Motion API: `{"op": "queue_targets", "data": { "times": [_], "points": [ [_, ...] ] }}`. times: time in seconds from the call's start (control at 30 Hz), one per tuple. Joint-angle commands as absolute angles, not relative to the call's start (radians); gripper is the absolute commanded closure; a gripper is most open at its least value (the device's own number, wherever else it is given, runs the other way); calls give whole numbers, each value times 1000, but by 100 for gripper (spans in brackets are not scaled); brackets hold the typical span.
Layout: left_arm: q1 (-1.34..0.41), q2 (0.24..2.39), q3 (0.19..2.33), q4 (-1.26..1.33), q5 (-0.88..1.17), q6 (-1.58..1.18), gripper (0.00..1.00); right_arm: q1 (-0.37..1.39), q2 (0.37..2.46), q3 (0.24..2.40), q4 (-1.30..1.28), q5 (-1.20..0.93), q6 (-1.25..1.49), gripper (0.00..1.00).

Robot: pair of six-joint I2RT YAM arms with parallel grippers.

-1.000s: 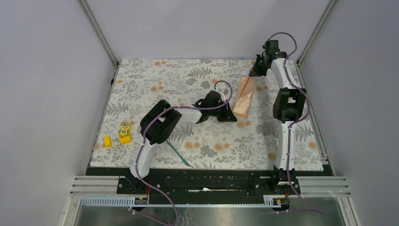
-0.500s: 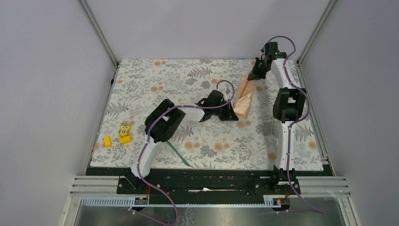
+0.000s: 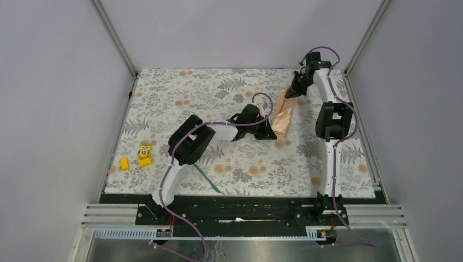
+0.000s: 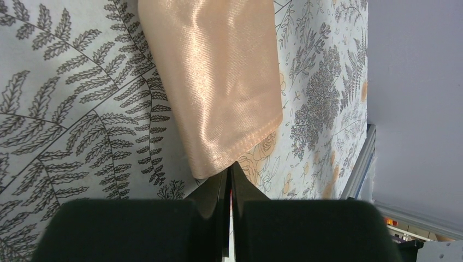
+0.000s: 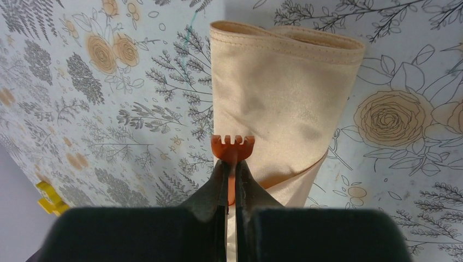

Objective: Fold the napkin into a case and place the utensils inside
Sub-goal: Insert the fork into the folded napkin.

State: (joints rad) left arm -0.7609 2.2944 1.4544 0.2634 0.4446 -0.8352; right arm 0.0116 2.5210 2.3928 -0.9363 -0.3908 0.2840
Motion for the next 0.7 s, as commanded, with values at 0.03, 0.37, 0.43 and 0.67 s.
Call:
{"op": "queue_targets", "data": {
  "times": [0.03,0.37,0.43,0.67],
  "points": [
    [-759,2324,1482,243,407,-796,98,15,2539,2433,-1002,-425,248,100],
    [-759,2333,1499,222,395,-774,99,30,2554,2432,-1036,-442,240,100],
    [-759,2333,1500,220,394,-769,99,35,2561,2431,-1042,-454,238,100],
    [-758,2336,1496,209,381,-753,99,41,2580,2439,-1062,-475,233,99]
  ]
}}
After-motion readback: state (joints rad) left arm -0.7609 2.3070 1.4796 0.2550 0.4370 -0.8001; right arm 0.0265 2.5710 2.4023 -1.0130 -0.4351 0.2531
